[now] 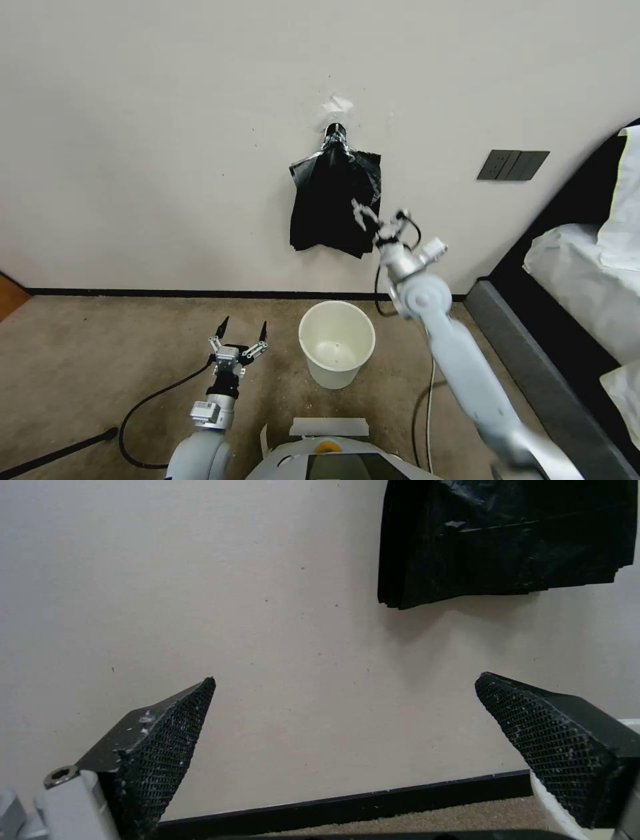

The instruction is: Place a trash bag onto the trash bin.

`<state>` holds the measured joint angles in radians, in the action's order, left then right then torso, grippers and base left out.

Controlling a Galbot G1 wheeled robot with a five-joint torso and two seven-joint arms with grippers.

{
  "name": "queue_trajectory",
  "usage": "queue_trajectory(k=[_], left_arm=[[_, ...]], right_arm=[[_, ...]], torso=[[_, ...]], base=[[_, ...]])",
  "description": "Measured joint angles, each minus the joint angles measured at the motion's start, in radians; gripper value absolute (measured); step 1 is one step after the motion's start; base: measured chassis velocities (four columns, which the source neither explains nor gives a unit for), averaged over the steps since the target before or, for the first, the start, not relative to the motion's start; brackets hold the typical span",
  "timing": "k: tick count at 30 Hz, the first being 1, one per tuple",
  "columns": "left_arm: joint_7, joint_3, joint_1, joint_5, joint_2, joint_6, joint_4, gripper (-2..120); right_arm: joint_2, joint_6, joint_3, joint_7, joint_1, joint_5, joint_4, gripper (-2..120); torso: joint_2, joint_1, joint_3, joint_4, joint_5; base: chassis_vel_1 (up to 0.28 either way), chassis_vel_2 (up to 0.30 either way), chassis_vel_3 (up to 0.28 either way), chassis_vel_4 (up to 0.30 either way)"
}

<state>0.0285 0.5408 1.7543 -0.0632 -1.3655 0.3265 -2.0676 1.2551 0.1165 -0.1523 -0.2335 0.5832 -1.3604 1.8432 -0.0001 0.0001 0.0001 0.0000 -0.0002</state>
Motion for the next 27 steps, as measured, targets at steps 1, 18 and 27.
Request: queue_trajectory(k=[1, 18, 27], left_arm=[[0.0, 0.0, 0.0, 0.0, 0.0, 0.0, 0.0, 100], [0.003, 0.016, -0.002, -0.026, -0.009, -0.001, -0.015, 100], [0.003, 0.013, -0.007, -0.027, -0.011, 0.0, -0.011, 100]], right_arm=[[0.0, 0.0, 0.0, 0.0, 0.0, 0.0, 0.0, 100], [0.086, 0.032, -0.013, 0.061, -0.148, -0.144, -0.211, 100], [0.107, 0.034, 0.001, 0.094, -0.206, -0.095, -0.258, 100]], torso=[[0.0, 0.0, 0.0, 0.0, 0.0], [0.0, 0.0, 0.0, -0.0001, 0.0002], [0.0, 0.0, 0.0, 0.0001, 0.0002]], base=[[0.0, 0.0, 0.0, 0.0], [0.0, 0.0, 0.0, 0.0], [0.0, 0.0, 0.0, 0.0]])
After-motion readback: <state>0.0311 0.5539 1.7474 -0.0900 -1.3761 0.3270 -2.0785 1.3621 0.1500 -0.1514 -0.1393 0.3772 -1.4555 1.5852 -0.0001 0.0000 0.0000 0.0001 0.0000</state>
